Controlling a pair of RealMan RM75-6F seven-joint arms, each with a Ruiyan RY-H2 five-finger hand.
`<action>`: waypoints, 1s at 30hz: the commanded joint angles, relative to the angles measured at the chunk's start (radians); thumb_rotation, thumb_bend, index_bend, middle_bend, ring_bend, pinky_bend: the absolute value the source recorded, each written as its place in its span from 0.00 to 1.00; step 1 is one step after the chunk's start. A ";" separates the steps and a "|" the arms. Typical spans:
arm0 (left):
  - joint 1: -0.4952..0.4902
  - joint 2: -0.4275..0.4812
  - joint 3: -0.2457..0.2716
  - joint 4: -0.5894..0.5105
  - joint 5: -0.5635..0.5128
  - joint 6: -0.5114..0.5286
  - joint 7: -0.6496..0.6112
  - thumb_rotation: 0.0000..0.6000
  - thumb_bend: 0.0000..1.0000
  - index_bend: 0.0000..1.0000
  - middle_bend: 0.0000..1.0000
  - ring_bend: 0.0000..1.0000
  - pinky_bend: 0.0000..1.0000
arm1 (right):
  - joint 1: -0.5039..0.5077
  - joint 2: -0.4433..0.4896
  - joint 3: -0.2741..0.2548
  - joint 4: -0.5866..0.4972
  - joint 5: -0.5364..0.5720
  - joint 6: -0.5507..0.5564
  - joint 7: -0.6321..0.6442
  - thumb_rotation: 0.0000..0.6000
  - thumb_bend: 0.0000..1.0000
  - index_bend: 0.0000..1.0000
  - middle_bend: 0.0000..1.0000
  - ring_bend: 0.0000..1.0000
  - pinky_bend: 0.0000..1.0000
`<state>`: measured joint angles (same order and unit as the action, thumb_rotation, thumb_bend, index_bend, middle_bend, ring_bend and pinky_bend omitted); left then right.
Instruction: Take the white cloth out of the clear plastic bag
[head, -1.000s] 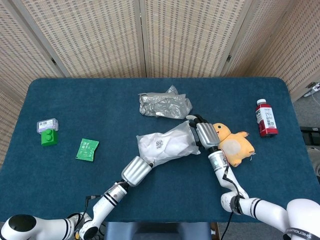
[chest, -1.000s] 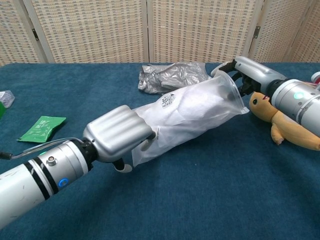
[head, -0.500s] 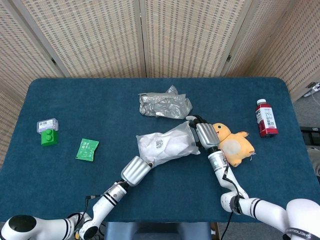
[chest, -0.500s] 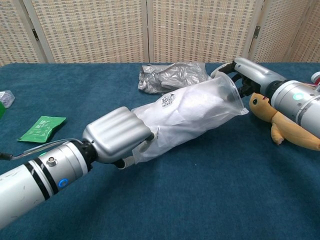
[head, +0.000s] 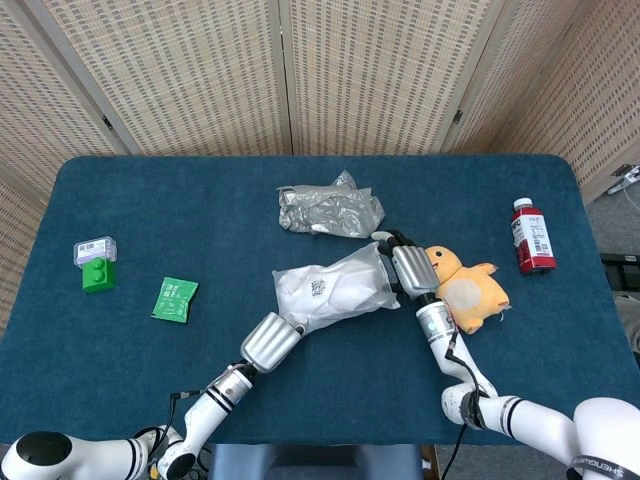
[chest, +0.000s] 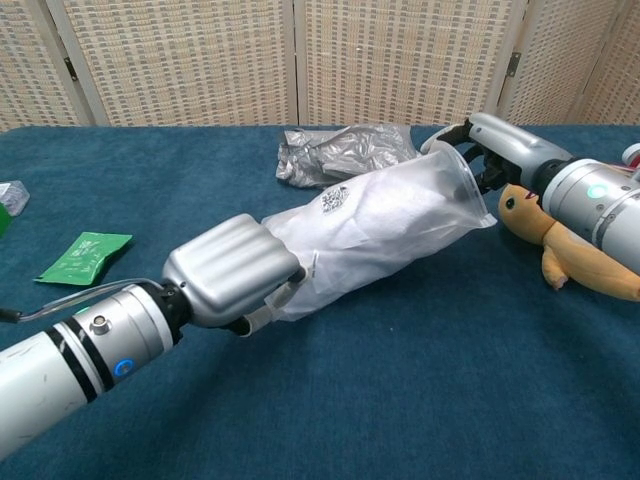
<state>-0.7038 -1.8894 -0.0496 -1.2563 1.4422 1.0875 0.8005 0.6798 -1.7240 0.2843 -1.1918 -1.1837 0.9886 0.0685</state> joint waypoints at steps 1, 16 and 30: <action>0.002 0.001 0.000 -0.002 -0.001 0.000 -0.002 1.00 0.46 0.59 1.00 1.00 1.00 | 0.000 0.001 0.000 -0.001 0.001 -0.001 -0.001 1.00 0.56 0.77 0.21 0.09 0.23; 0.050 0.086 0.004 -0.085 0.020 0.070 -0.036 1.00 0.48 0.63 1.00 1.00 1.00 | -0.002 0.039 0.023 -0.044 0.009 0.024 -0.030 1.00 0.56 0.77 0.22 0.09 0.23; 0.121 0.214 -0.013 -0.158 -0.025 0.134 -0.066 1.00 0.48 0.64 1.00 1.00 1.00 | 0.010 0.124 0.085 -0.157 0.043 0.067 -0.103 1.00 0.56 0.77 0.22 0.09 0.23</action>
<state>-0.5884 -1.6815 -0.0617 -1.4105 1.4223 1.2164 0.7403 0.6897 -1.6097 0.3623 -1.3388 -1.1448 1.0485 -0.0275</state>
